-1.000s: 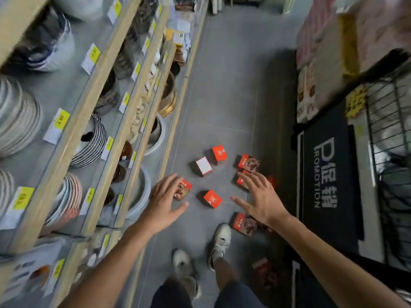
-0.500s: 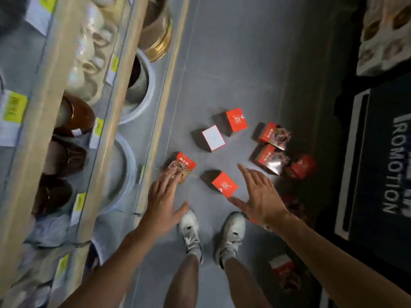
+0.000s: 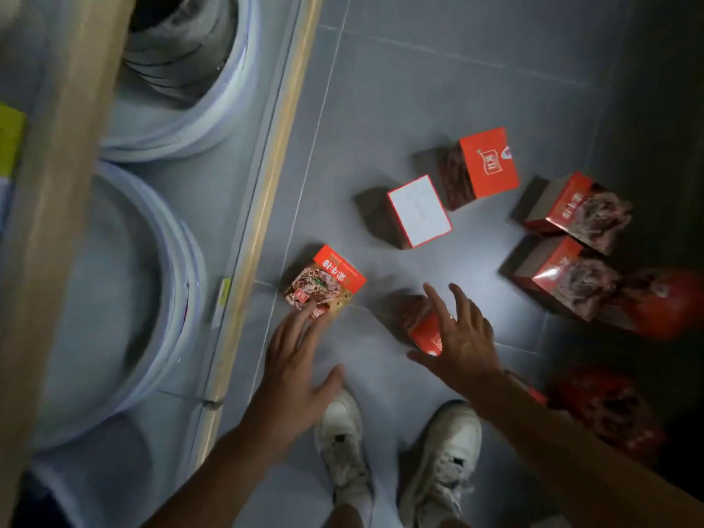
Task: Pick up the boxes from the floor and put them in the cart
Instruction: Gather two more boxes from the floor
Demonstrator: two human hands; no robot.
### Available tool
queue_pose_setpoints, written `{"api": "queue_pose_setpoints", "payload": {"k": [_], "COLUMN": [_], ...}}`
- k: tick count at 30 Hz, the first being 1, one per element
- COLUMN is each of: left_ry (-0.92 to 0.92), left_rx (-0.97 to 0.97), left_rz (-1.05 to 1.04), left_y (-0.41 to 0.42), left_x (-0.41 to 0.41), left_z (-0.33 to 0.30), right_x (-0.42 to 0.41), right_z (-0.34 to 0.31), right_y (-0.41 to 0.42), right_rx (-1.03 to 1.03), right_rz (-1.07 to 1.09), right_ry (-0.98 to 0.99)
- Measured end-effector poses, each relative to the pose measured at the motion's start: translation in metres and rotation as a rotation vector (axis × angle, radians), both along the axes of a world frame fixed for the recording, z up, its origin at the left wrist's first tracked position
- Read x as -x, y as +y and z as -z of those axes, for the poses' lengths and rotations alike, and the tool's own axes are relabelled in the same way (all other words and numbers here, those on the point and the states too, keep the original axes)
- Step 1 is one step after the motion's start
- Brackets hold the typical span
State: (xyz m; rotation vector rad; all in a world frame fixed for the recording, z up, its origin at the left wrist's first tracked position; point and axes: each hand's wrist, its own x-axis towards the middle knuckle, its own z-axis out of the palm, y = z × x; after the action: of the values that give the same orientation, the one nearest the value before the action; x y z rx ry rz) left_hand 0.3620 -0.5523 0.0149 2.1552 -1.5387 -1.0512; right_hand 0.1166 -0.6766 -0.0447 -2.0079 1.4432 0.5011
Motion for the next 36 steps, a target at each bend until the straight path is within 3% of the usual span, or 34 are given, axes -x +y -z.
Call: {"api": "queue_pose_setpoints", "payload": {"k": [6, 11, 17, 20, 22, 30, 36], "left_ry": [0.043, 0.077, 0.239, 0.395, 0.486, 0.521, 0.251], "left_rx": [-0.027, -0.097, -0.375, -0.516, -0.562, -0.372, -0.237], "left_rz": [-0.094, -0.149, -0.527, -0.847, -0.931, -1.203, -1.341], "left_y": [0.018, 0.027, 0.018, 0.000, -0.011, -0.047, -0.032], "left_x": [-0.006, -0.009, -0.006, -0.004, -0.002, 0.012, 0.029], "left_z": [0.041, 0.044, 0.052, 0.065, 0.079, 0.156, 0.218], "right_x": [0.003, 0.014, 0.026, 0.029, 0.030, 0.028, 0.030], "right_z": [0.051, 0.036, -0.008, -0.017, -0.016, 0.023, 0.043], "right_y": [0.018, 0.019, 0.010, 0.005, -0.002, -0.022, -0.019], "right_rx": [-0.022, 0.023, 0.001, 0.033, 0.032, 0.033, 0.046], "right_rz": [0.130, 0.180, 0.195, 0.175, 0.167, 0.247, 0.267], "right_ry": [0.019, -0.109, -0.196, -0.228, -0.254, -0.376, -0.410]}}
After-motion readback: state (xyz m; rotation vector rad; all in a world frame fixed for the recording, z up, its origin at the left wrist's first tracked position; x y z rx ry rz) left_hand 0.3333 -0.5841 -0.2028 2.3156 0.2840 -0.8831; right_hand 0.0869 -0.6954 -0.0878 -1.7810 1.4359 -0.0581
